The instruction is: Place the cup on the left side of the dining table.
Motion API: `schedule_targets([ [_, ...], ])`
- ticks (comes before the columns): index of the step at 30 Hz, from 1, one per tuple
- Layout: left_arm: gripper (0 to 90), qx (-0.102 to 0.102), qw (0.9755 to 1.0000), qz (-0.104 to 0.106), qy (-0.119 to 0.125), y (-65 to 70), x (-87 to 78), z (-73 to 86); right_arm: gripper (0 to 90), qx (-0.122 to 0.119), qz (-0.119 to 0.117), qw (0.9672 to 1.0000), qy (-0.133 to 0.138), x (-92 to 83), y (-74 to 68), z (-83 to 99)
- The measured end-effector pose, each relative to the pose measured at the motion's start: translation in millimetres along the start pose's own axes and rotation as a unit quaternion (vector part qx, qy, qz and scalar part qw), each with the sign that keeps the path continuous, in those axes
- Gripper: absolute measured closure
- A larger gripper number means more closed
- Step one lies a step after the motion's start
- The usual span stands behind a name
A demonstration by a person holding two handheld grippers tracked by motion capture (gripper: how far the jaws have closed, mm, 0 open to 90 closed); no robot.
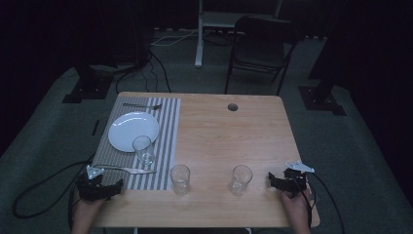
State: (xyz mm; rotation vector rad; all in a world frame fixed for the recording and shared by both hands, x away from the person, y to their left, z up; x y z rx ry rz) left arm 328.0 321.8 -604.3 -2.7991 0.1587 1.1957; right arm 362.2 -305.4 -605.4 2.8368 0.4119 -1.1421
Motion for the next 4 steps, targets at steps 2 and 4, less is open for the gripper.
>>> schedule_targets([
  [2,0.3,0.0,1.0,0.0,0.0,0.0,0.0,0.0,14.0,0.0,0.0,1.0,0.0,0.0,0.0,0.0],
  [4,0.4,-0.001,1.0,-0.002,0.0,0.1,-0.2,0.2,14.0,0.0,0.0,1.0,0.0,0.0,0.0,0.0],
])
Point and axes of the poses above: each handheld gripper's, and its own axes: x roughly forward along the jaws, z roughly out of its underside, y roughly to its right, the point moved 8 cm from there along x, roughly forward along the jaws, and after that the axes turned 3 degrees about -z, right-handed, at the moved point
